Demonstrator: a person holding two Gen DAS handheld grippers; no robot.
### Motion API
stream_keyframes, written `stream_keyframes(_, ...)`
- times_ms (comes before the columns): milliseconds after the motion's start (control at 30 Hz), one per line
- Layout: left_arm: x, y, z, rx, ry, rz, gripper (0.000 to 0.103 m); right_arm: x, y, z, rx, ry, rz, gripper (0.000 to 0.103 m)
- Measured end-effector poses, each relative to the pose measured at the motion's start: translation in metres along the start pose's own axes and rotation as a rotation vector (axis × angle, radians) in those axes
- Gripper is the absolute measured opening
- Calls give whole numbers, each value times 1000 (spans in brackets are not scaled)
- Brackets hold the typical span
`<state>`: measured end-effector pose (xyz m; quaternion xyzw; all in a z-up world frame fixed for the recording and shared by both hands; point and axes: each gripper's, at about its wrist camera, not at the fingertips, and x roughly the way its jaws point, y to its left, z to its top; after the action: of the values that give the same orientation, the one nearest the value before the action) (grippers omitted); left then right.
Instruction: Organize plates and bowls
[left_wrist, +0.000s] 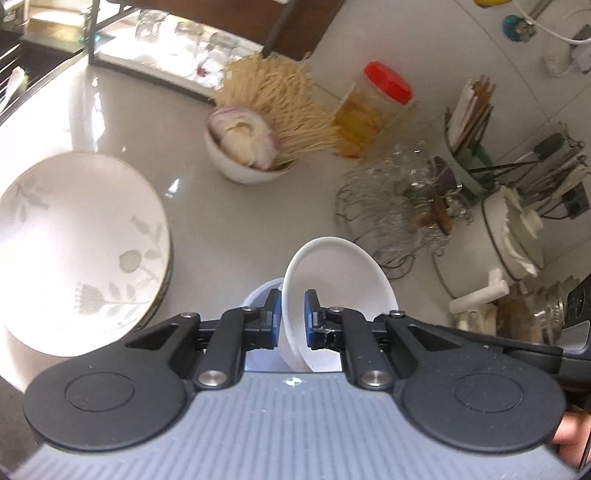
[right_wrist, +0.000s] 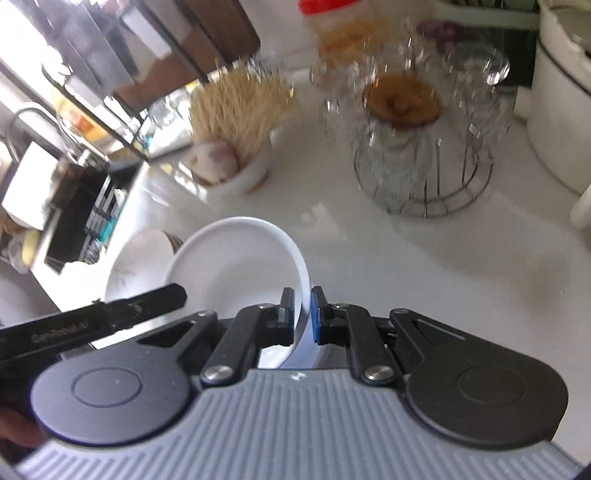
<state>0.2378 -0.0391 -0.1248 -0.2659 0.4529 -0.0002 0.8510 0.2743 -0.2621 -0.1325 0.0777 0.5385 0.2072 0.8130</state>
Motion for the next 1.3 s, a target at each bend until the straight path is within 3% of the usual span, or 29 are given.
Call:
stream_keyframes(200, 21, 15, -18, -42, 46, -4, 13, 14, 1, -11, -52, 18, -55, 14)
stream_keyframes(400, 23, 10, -23, 2, 30, 23, 14, 18, 5, -15, -117, 15, -74, 14)
stream_keyframes(467, 24, 12, -23, 2, 44, 30, 19, 18, 4, -13, -104, 19, -50, 14)
stream_keyframes(533, 22, 16, -22, -16, 35, 28, 42, 18, 3, -12, -88, 20, -21, 16)
stream_keyframes(567, 22, 17, -22, -12, 30, 28, 50, 16, 3, -12, -82, 12, -16, 18)
stream_keyframes(600, 23, 19, -22, -8, 32, 38, 59, 15, 2, -12, -74, 0, -11, 32)
stream_keyframes(633, 24, 20, -22, -6, 37, 50, 59, 14, 0, -12, -63, -10, -3, 50)
stream_keyframes(700, 26, 20, -23, 10, 34, 38, 59, 11, -3, -12, -45, -30, 19, 57)
stream_keyframes(1067, 59, 28, -36, 35, 102, 27, 59, 48, -32, -30, 135, 32, 39, 54)
stream_keyframes(1167, 64, 31, -40, 30, 111, 24, 58, 55, -32, -38, 165, 49, 70, 42)
stream_keyframes(1300, 69, 37, -41, 11, 117, 33, 57, 59, -29, -46, 165, 43, 46, 26)
